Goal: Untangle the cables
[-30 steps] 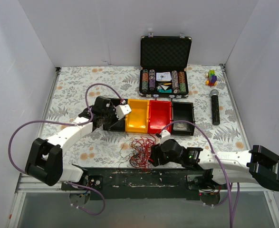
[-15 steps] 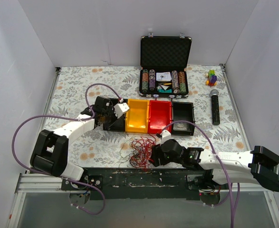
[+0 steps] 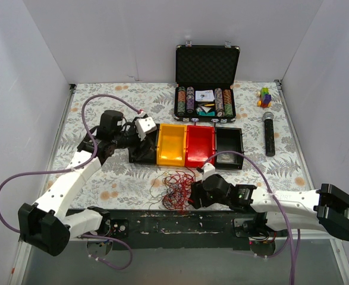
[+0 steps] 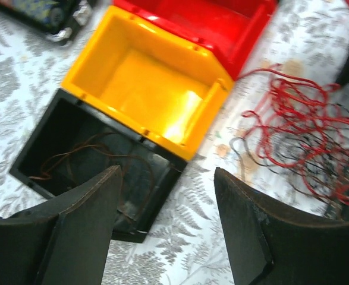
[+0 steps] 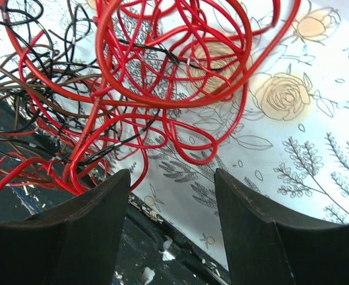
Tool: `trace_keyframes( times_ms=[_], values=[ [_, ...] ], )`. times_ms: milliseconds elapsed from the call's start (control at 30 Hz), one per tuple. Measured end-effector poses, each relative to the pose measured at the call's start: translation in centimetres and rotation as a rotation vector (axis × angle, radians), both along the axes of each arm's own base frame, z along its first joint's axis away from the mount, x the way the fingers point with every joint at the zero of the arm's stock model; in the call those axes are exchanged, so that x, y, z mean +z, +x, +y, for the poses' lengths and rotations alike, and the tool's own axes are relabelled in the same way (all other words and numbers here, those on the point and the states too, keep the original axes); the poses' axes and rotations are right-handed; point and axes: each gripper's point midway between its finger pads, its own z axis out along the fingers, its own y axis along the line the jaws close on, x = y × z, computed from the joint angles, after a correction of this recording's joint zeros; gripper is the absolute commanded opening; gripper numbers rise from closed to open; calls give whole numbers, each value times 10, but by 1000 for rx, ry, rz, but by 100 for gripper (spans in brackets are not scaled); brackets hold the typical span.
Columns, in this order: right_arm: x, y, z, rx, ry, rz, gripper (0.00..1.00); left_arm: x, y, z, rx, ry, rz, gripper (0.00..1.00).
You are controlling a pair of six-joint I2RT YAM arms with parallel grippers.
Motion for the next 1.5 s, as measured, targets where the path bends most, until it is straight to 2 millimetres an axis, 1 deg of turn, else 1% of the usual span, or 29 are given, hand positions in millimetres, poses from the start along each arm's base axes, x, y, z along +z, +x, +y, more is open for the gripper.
trace_keyframes(
  times_ms=[67,133,267,367,500,600,733,800,867,967,1033,1200,1300,1333,1500],
  values=[
    [0,-1,-4,-4,-8,2,67,1,-15,-3,-47,-15,23,66],
    [0,-3,-9,-7,-13,5,67,-7,-33,-5,-100,-14,49,68],
    [0,-5,-20,-22,-26,10,67,-37,-80,-16,-232,29,126,69],
    [-1,-7,-30,-35,-50,16,67,-55,-108,-26,-327,60,184,72],
    [-2,-8,-46,-55,-93,9,68,-70,-128,-36,-421,80,253,73],
    [0,-7,-55,-69,-118,1,68,-93,-144,-36,-471,116,314,74],
    [11,-4,-56,-83,-124,-15,68,-125,-161,-28,-496,171,398,74],
    [19,-1,-54,-86,-119,-26,68,-137,-166,-22,-497,194,427,73],
    [29,3,-49,-85,-106,-46,68,-143,-168,-20,-498,204,441,71],
    [40,8,-43,-85,-98,-69,68,-146,-168,-21,-499,201,437,62],
    [42,10,-40,-80,-107,-76,68,-147,-165,-23,-495,194,429,53],
    [41,12,-40,-79,-124,-83,68,-154,-159,-26,-470,187,414,24],
    [44,14,-39,-81,-116,-92,68,-158,-157,-25,-451,192,413,4],
    [46,15,-38,-82,-113,-96,68,-158,-156,-25,-445,193,411,0],
    [65,20,-29,-75,-77,-129,68,-160,-151,-23,-422,214,397,0]
  ],
)
